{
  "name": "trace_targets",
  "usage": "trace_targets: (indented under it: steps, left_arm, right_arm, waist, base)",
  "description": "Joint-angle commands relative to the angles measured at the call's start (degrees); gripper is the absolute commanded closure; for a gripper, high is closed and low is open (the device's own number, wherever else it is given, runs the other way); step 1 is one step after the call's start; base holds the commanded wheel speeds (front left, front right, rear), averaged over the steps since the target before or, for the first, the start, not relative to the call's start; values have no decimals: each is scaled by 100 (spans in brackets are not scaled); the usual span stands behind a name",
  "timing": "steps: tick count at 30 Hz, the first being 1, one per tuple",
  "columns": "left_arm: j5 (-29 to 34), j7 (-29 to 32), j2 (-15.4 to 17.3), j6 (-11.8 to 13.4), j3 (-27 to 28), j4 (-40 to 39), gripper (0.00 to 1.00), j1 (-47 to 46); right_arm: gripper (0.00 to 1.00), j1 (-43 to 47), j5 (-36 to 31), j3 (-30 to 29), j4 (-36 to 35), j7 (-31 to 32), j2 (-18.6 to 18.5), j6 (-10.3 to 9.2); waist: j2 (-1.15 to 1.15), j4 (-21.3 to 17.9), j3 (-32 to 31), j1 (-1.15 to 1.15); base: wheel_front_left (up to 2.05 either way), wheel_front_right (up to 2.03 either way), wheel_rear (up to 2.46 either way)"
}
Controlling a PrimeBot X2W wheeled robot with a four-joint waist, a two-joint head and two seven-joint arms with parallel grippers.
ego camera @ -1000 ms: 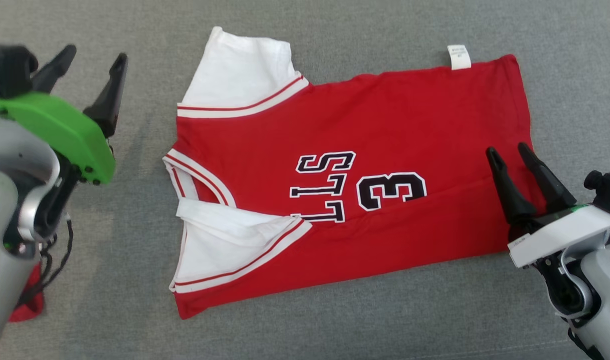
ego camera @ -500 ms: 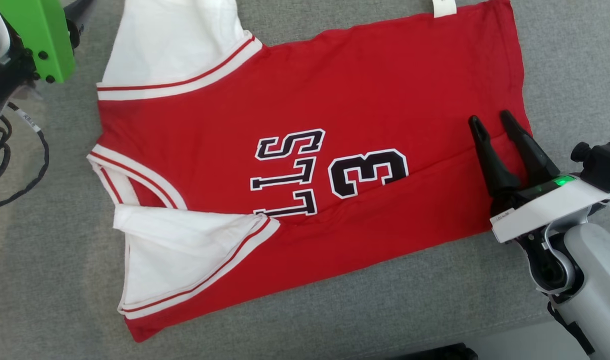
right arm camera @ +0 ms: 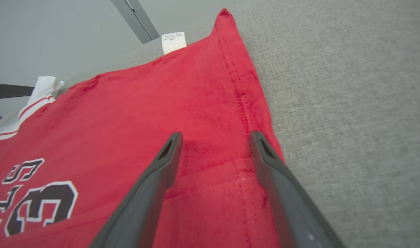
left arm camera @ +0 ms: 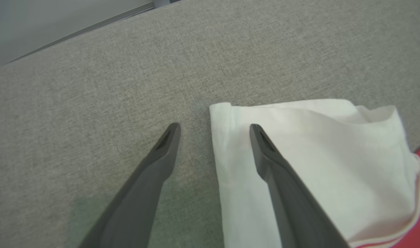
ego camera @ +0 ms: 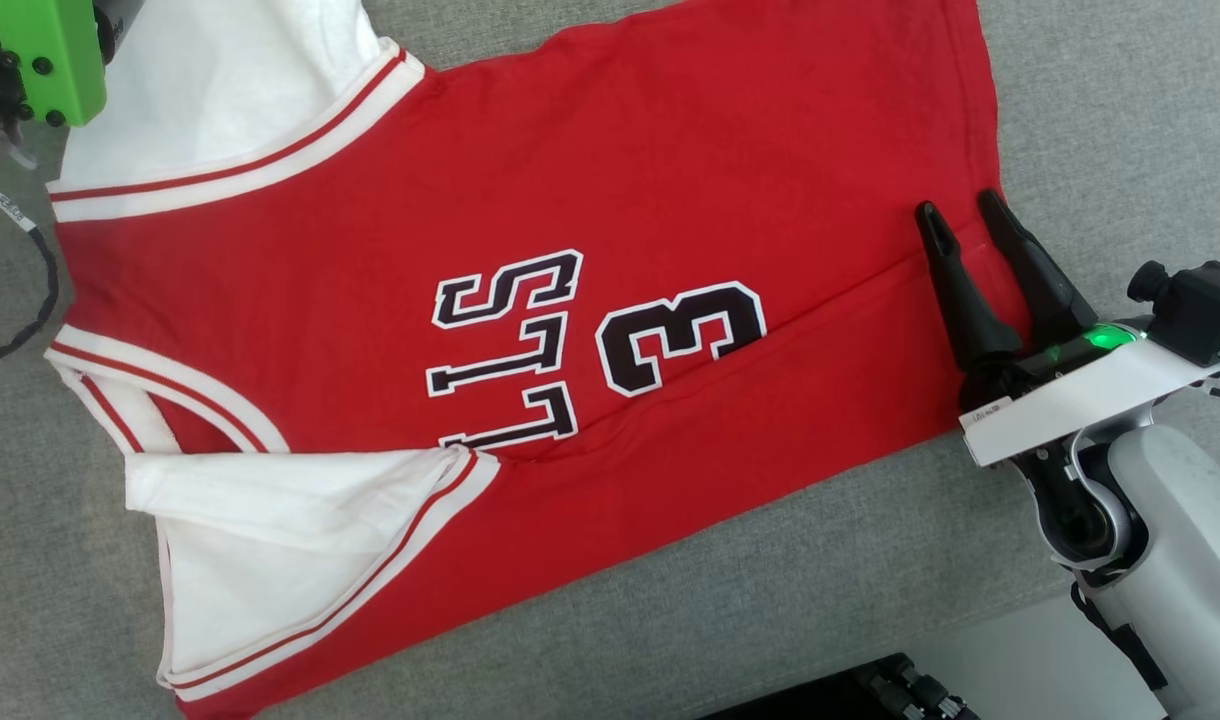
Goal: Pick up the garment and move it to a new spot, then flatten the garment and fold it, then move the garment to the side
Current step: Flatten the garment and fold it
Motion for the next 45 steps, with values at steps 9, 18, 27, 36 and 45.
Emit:
trace_targets:
  steps: [9,18,27,36,45]
  left_arm:
    - [294,118,202,39,-142,151,0,-239]
    - [164,303,271,-9,-161,228,100,-201]
    - [177,-162,253,-160,-123,160,100,-55]
    - [31,-395,176,-313,-193,-217,100,241]
    - [-12,-356,187,-254,-269,-760,100,442]
  right_arm:
    - [0,-59,16,10,28,7,73,-13]
    - [0,-74,30,-15,-8,6,111,-13]
    - [0,-276,66,18,8,4,-119,-12]
    - [0,-1506,245,70,909,1769,-247,-7]
    - [0,-2859,-804,-241,2192,3427,327,-7]
  waist:
    - [0,-178,62,-1]
    - [0,-306,77,-1]
    - [0,-283,-174,-1]
    - [0,43,-634,-1]
    - [0,445,-732,-1]
  base:
    - [0,0,0]
    - [0,0,0]
    - [0,0,0]
    - [0,0,0]
    - [0,0,0]
